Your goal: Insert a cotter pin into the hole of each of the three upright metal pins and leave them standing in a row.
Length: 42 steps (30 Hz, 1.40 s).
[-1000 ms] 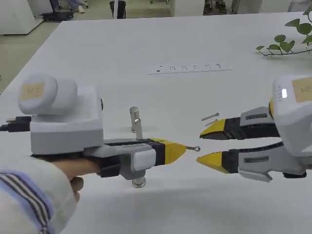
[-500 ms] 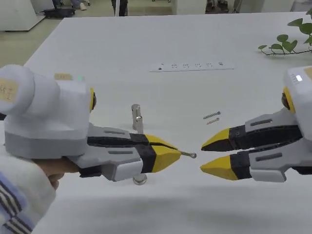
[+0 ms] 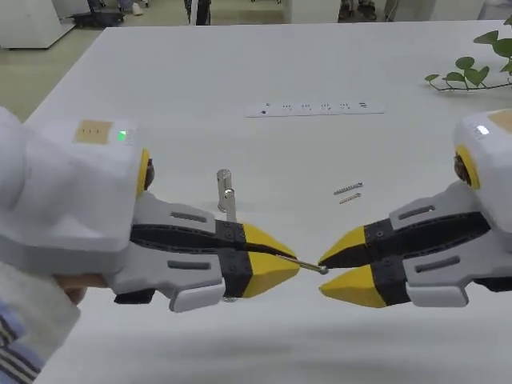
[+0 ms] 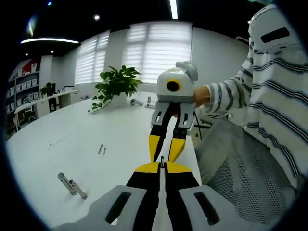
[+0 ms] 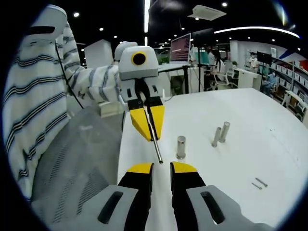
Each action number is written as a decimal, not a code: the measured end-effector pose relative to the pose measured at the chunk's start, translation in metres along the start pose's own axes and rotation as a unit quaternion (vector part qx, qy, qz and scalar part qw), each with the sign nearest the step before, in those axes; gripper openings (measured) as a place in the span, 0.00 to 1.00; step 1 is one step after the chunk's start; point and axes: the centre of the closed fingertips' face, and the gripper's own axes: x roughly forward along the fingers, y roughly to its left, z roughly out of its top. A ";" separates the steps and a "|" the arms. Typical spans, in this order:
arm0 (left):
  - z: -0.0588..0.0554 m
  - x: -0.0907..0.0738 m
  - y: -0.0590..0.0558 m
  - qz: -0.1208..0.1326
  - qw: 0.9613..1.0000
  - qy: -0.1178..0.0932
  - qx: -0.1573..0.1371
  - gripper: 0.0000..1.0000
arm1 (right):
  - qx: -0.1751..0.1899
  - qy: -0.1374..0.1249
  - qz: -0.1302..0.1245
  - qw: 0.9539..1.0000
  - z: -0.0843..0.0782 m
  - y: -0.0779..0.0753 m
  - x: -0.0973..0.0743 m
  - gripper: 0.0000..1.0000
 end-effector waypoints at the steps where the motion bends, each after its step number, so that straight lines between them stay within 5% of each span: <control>1: 0.000 0.000 0.000 0.000 1.000 0.002 0.001 0.00 | 0.001 0.000 0.004 1.000 0.000 0.002 0.001 0.15; 21: -0.006 0.001 -0.006 -0.019 1.000 0.003 -0.005 0.00 | -0.015 0.009 0.039 0.999 -0.001 0.012 0.010 0.05; 37: -0.028 0.001 -0.015 -0.043 0.998 0.051 0.002 0.01 | -0.044 0.040 0.071 0.996 0.000 0.022 0.007 0.04; 42: -0.030 -0.001 -0.015 -0.043 0.998 0.052 0.000 0.01 | -0.043 0.043 0.072 0.996 -0.001 0.023 0.009 0.04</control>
